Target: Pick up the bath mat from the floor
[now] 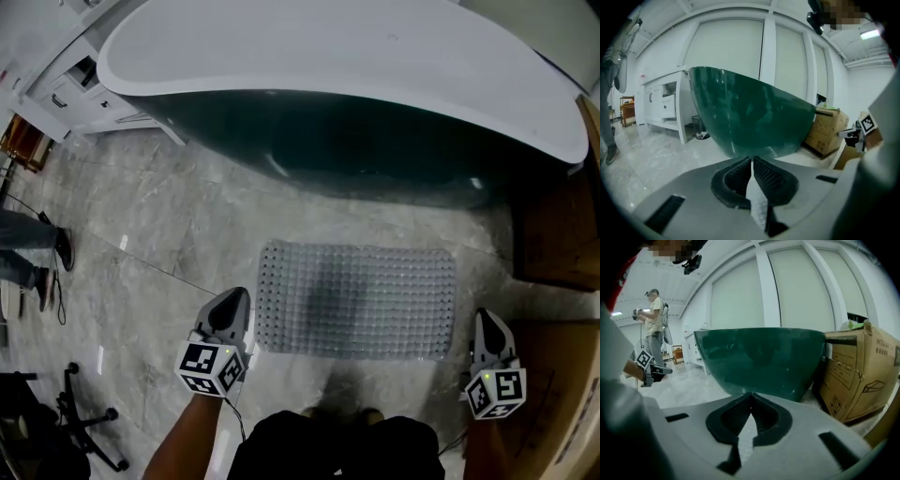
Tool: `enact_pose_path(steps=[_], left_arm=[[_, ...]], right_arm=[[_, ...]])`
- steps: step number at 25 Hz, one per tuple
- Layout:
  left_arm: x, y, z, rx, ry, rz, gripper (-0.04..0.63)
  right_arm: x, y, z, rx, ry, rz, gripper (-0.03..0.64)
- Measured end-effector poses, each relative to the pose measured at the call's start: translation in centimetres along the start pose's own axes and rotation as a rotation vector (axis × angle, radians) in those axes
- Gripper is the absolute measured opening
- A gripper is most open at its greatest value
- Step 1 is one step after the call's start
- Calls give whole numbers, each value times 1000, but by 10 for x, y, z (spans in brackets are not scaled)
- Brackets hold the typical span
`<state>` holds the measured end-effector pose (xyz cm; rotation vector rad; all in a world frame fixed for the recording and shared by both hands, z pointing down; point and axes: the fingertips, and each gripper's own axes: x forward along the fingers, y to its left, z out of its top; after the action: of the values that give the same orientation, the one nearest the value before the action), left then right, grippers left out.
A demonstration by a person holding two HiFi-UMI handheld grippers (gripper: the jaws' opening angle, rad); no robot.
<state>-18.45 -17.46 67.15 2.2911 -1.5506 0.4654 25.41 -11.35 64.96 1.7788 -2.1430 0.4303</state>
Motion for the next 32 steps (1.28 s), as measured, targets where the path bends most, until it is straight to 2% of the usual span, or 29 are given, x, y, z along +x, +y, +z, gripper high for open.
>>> enact_pose_path(steps=[5,10,18,26,32], left_arm=[[28,8,-49,1,44,2,17],[51,23,-95,-31,83,30,17],[81,46,-159,-67,142,65,21],[100,57,-225,-99,247,36,165],[115,73,-269,-142,366,67,222]], right_arm=[[23,-17,-54,11,50,-17,5],[50,-31,-97,-5,75,-33,6],[91,-47,-160,-2,116,-50,67],[105,-62,-241,34,230,-54,163],[126,-78,-285,71,333,-55,252]])
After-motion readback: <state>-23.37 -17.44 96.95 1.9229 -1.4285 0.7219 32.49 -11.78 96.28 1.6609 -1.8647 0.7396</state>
